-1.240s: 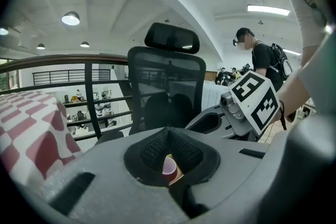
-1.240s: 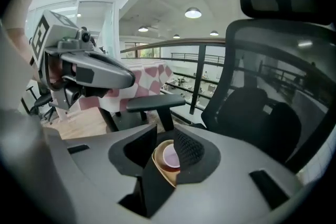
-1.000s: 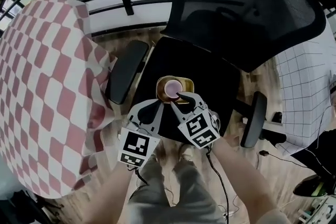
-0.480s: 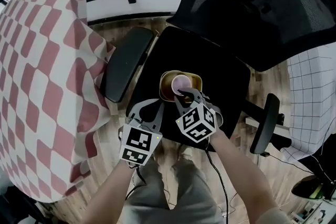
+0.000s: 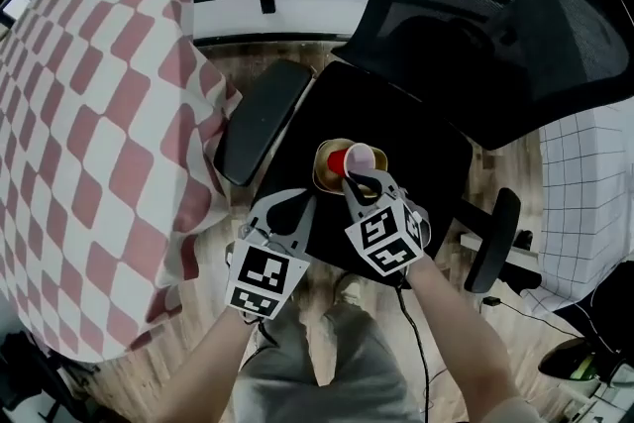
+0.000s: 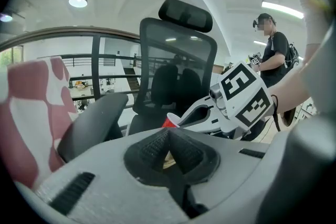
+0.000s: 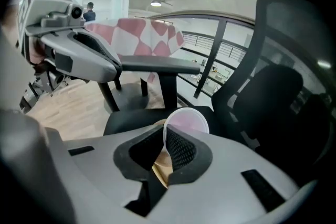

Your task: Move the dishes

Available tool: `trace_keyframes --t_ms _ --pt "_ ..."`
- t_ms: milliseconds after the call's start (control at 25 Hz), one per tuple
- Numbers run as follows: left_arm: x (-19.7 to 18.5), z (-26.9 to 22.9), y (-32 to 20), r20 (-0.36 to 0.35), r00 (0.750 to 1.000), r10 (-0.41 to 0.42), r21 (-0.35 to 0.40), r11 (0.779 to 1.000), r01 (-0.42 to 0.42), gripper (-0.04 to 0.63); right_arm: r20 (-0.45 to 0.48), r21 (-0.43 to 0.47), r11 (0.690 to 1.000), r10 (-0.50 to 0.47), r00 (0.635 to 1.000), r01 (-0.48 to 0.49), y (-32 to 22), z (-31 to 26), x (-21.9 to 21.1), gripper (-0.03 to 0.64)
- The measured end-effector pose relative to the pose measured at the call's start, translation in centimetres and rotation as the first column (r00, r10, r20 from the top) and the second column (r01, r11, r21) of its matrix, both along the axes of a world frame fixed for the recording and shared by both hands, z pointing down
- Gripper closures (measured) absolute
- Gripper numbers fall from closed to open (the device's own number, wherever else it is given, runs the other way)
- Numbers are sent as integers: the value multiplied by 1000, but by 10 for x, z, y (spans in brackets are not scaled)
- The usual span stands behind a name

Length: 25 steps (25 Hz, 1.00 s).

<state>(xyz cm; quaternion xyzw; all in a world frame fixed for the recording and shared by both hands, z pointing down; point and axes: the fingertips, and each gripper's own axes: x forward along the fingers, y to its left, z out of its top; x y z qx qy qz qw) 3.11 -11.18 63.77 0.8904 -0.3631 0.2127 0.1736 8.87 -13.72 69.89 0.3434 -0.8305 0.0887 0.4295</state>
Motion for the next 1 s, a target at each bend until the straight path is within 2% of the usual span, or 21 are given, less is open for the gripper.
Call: trace_keyframes --t_ms 280,440,520,600,680,800,920,1000 --pt "-39 -143 -1 -80 993 -85 125 988 94 581 162 56 998 13 987 -22 4 -160 -29 586" --pt "-85 -230 5 -113 980 -165 205 961 186 581 247 138 990 -68 967 34 7 -261 -74 586" --pt "-118 -269 7 -133 962 -239 240 934 266 581 283 188 978 -143 948 92 5 -308 -106 586" --pt "-152 -304 13 -160 936 -313 283 894 347 581 299 220 964 -212 931 149 5 -348 -137 586" --pt "-188 -332 25 -168 918 -359 341 852 396 581 297 229 954 -258 919 194 8 -376 -166 586" --pt "-238 -362 49 -179 881 -437 366 802 472 581 289 254 930 -336 896 267 17 -407 -214 586" --pt "-285 -381 75 -161 846 -509 397 751 527 581 270 284 888 -437 858 363 34 -429 -268 586" --pt "-314 -389 96 -153 813 -562 408 713 570 581 238 291 845 -518 822 448 51 -434 -305 586"
